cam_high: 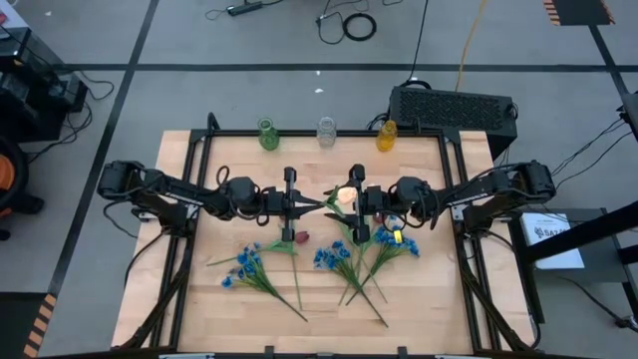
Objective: Sort flowers into vase by color
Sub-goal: Put the left yellow tulip into the orange vase
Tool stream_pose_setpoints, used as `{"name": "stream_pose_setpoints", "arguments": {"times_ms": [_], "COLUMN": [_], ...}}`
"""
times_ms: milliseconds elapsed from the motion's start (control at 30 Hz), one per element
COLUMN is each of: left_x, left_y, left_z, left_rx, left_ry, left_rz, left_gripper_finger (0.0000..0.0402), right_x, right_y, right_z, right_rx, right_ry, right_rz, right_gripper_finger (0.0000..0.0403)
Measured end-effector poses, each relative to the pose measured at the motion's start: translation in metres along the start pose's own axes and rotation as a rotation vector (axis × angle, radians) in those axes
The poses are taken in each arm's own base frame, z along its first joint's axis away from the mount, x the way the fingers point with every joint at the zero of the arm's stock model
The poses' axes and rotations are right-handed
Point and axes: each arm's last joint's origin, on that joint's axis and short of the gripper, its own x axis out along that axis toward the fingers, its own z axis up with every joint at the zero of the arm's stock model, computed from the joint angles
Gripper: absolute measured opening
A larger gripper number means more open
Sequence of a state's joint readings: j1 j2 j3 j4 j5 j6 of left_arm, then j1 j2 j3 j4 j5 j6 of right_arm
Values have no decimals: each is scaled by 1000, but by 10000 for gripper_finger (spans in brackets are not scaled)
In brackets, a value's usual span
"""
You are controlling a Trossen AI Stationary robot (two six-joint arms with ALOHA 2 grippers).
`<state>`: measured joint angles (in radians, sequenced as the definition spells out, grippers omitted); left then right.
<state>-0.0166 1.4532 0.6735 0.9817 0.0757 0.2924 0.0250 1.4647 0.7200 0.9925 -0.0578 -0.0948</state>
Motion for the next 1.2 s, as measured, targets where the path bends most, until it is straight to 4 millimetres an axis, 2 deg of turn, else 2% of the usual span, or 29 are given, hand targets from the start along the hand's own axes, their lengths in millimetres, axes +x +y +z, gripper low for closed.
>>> {"name": "stream_pose_setpoints", "arguments": {"times_ms": [467,800,967,1200], "left_x": [2,27,27,26], "left_y": [1,-5,-5,-4], "left_z": [2,-10,-10,-10], "left_rx": [-25,-26,-27,-31], "left_ry": [-3,45,41,71], "left_rz": [30,6,7,0], "left_gripper_finger": [9,9,9,9], "right_x": [0,0,0,0], "right_y": [0,0,0,0], "right_z": [0,1,1,1], "right_rx": [0,0,4,-1], "right_ry": [0,-7,-6,0], "right_rz": [1,2,1,1], "right_gripper_finger": [235,235,235,201]}}
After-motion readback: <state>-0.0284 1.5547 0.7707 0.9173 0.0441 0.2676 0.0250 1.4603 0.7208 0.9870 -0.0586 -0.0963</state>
